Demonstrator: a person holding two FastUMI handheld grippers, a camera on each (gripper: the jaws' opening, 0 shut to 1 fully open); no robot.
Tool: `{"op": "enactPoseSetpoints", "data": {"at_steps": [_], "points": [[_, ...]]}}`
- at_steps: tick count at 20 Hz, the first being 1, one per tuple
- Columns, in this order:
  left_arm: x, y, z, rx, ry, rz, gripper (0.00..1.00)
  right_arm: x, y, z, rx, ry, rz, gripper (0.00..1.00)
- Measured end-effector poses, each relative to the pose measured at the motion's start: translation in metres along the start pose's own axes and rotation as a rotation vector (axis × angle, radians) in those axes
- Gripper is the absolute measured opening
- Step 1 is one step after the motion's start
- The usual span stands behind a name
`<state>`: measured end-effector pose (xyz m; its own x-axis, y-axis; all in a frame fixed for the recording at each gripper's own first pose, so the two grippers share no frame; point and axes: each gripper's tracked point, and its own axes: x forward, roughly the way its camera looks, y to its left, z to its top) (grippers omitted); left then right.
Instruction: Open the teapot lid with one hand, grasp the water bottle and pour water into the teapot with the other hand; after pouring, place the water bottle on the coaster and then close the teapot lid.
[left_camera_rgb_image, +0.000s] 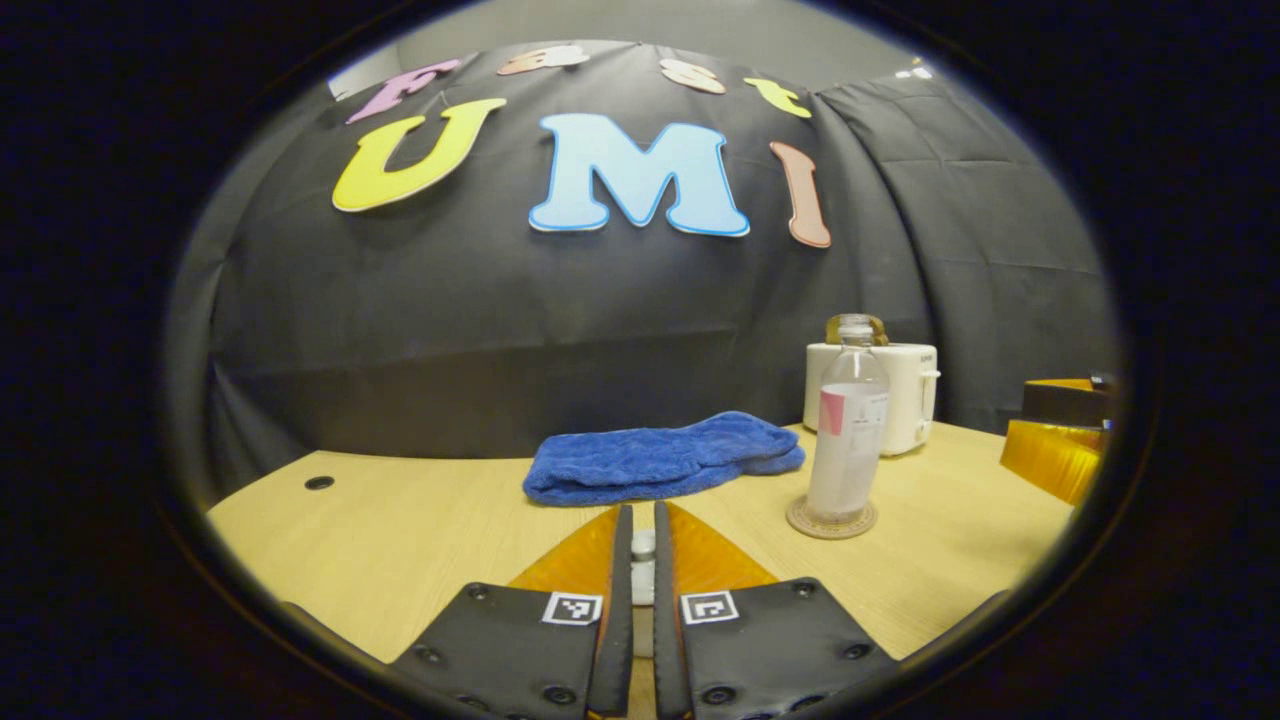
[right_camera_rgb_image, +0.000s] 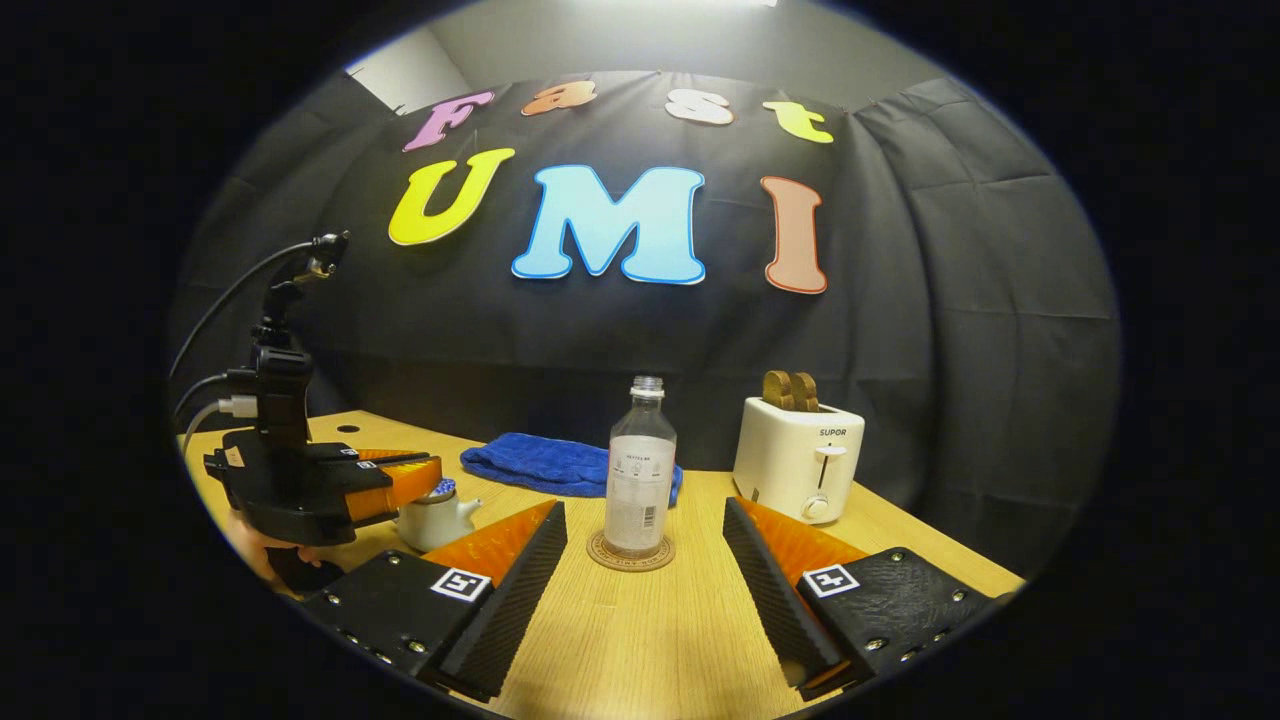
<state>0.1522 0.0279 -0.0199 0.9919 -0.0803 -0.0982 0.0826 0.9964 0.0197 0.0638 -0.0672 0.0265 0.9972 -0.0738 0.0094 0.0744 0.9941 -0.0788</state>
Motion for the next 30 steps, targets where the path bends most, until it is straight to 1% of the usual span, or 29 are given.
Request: {"op": "enactPoseSetpoints", "data": {"at_steps": [2,5,7,12,13,14,16,18,20,21,22,26,27,30], "points": [[-0.001,-0.003,0.001,-0.008,-0.001,-0.012,0.19,0.001,0.001,-0.001,-0.008,0.0,0.001,0.98],[-0.002,-0.004,-0.001,0.005,0.003,-0.013,0.19,0.002,0.002,-0.003,-0.027,0.004,-0.001,0.98],[-0.006,-0.006,0.0,0.016,0.002,-0.014,0.23,0.002,0.004,-0.004,-0.036,0.005,0.0,0.98],[-0.017,-0.006,-0.002,0.013,0.008,-0.013,0.22,0.004,0.002,-0.006,-0.052,0.001,-0.005,0.98],[-0.02,-0.009,-0.003,0.003,0.016,-0.02,0.27,0.004,0.002,-0.006,-0.051,0.002,-0.004,0.98],[-0.025,-0.01,-0.005,-0.01,0.021,-0.022,0.36,0.004,0.002,-0.006,-0.046,0.003,-0.003,0.98],[-0.036,-0.018,-0.003,-0.026,0.013,-0.03,0.36,0.002,0.003,-0.006,-0.03,0.006,0.002,0.98],[-0.05,-0.025,0.0,-0.014,0.006,-0.029,0.34,0.0,0.006,-0.001,-0.023,-0.013,0.005,0.98],[-0.065,-0.036,0.002,-0.02,-0.005,-0.045,0.31,-0.004,0.005,0.002,-0.037,-0.028,-0.006,0.98],[-0.073,-0.039,0.006,-0.024,-0.017,-0.046,0.36,-0.006,0.006,0.003,-0.041,-0.032,-0.01,0.98],[-0.081,-0.041,0.01,-0.025,-0.033,-0.043,0.36,-0.012,0.006,0.002,-0.039,-0.036,-0.011,0.98],[-0.114,-0.038,0.022,-0.039,-0.083,-0.01,0.36,-0.04,0.013,-0.008,0.013,-0.019,0.021,0.98],[-0.121,-0.038,0.022,-0.05,-0.081,-0.01,0.36,-0.048,0.011,-0.007,0.019,-0.016,0.022,0.98],[-0.145,-0.027,0.021,-0.059,-0.084,0.037,0.36,-0.074,0.002,0.002,0.007,-0.03,0.001,0.98]]}}
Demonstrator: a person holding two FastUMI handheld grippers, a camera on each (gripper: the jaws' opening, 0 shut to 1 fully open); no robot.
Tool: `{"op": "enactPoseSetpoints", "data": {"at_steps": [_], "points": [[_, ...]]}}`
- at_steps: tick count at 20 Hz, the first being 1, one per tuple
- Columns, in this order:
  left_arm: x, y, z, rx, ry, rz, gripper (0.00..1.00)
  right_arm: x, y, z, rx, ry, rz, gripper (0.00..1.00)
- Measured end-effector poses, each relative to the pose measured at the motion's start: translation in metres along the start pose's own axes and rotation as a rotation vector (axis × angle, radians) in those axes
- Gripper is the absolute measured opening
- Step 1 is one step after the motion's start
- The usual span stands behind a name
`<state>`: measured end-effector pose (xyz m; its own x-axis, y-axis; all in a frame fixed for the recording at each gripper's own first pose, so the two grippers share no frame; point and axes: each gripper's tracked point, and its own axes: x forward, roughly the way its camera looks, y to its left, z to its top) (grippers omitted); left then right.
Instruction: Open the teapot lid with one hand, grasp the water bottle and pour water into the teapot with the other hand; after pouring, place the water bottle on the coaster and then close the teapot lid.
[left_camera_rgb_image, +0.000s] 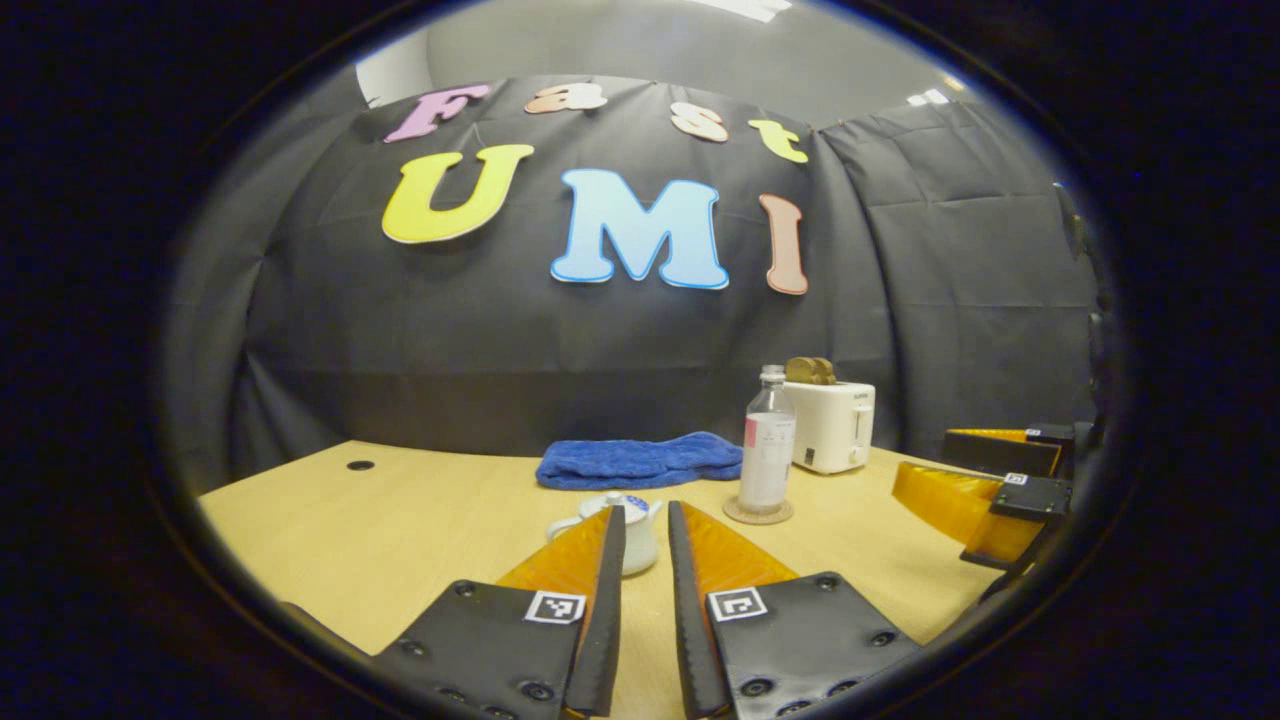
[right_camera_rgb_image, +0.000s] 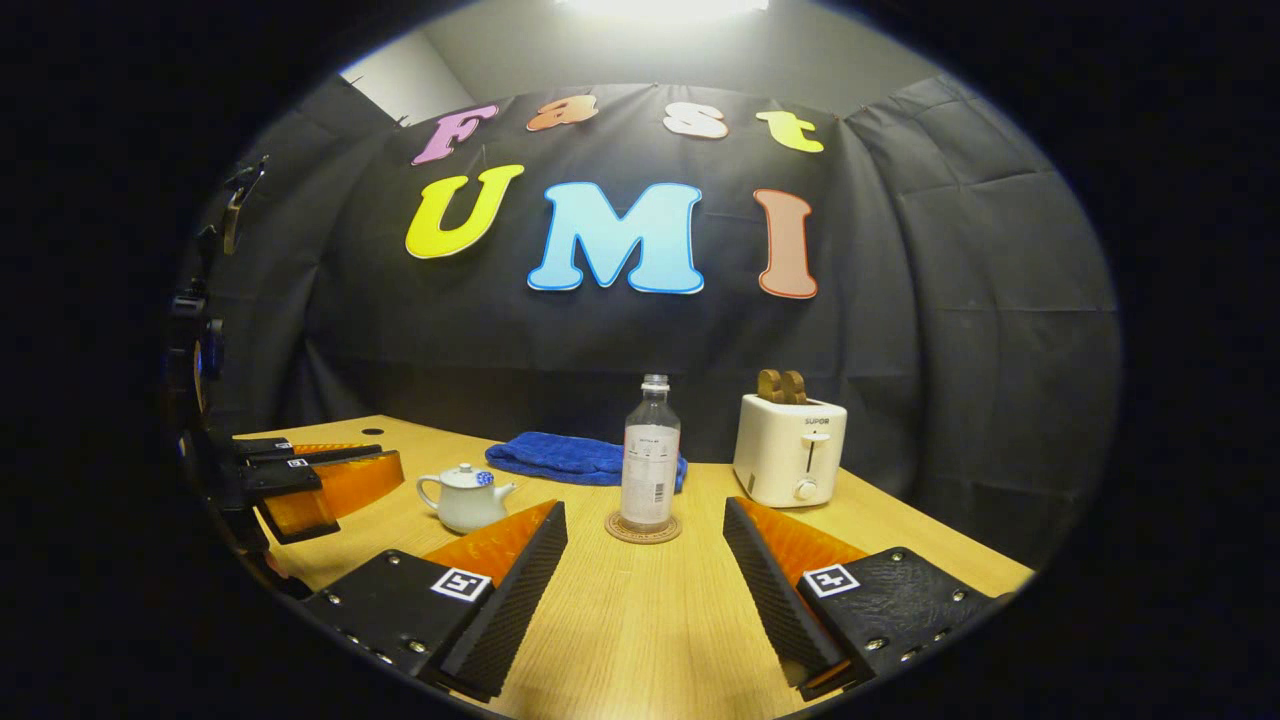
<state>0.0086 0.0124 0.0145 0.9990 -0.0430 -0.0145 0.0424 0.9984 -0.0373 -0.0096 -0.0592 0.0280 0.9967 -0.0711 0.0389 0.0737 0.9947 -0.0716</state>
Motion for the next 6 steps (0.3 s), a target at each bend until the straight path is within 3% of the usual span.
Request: {"op": "enactPoseSetpoints", "data": {"at_steps": [3,6], "points": [[-0.02,-0.001,-0.002,-0.028,0.011,0.009,0.26,-0.017,-0.001,0.012,-0.018,0.003,-0.007,0.98],[-0.039,-0.005,-0.003,-0.013,0.009,0.025,0.25,-0.038,0.005,0.014,-0.026,0.002,0.014,0.98]]}}
